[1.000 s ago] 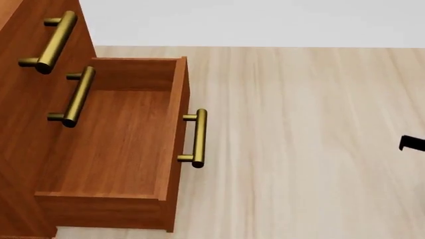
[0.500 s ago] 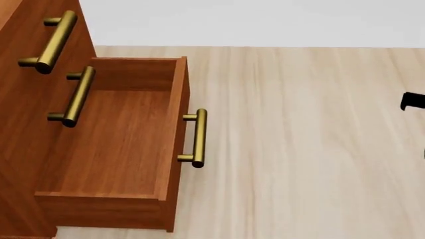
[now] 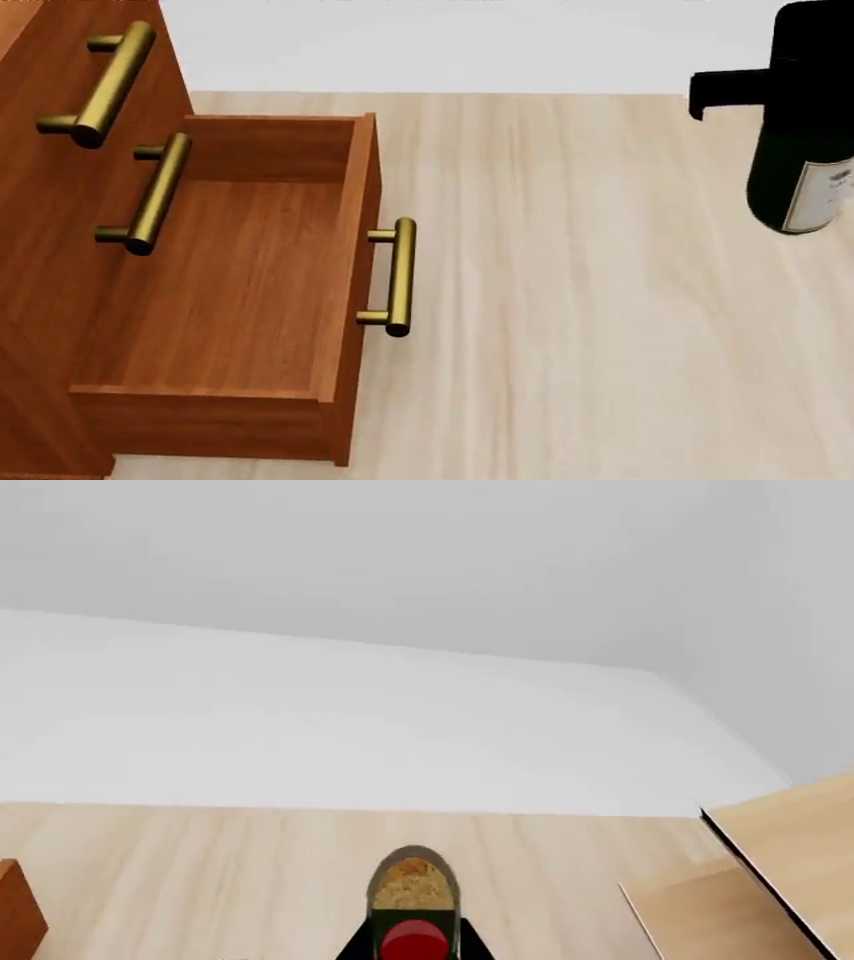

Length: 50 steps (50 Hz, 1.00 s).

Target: Put the wine bottle in the bottom drawer of the cabinet.

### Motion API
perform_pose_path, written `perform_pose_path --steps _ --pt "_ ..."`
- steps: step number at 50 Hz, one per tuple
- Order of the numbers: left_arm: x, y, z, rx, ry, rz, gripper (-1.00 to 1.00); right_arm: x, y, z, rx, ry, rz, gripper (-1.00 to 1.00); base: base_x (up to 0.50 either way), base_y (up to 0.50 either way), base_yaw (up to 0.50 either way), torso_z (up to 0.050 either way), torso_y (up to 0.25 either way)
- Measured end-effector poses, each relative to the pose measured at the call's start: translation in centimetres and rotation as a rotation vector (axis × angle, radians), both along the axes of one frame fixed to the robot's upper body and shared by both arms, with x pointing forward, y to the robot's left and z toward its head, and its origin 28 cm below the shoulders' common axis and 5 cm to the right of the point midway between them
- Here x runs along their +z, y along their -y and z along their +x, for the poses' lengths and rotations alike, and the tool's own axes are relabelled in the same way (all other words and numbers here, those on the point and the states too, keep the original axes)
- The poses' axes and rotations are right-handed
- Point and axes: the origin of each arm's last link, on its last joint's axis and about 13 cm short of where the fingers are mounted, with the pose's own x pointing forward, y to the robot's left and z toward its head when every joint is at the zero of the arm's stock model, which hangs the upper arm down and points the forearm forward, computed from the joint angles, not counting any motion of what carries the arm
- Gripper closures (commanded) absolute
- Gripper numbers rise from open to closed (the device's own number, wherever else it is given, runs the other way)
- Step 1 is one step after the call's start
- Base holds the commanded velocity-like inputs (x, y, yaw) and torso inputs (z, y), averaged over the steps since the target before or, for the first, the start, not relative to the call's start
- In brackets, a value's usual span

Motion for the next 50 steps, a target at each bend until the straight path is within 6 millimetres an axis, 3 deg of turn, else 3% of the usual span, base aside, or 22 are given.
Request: perform_pose_path --steps 19,32,50 --pt "0.0 0.1 0.1 0.0 0.0 0.009 -1.0 4.5 -4.0 -1.0 0.214 -0.092 -0.006 1.0 0.0 0.0 0.0 0.0 0.0" --pt "0.6 0.1 0.2 -0.002 -0.005 0.018 -1.0 8.2 -7.2 -0.7 0.247 -0.242 0.073 1.0 0.0 0.0 0.0 0.0 0.001" --pt "0.6 0.2 0.3 -0.003 -0.011 0.028 -1.0 11.1 -10.5 0.2 0.385 -0.406 0.207 1.0 0.0 0.0 0.0 0.0 0.001"
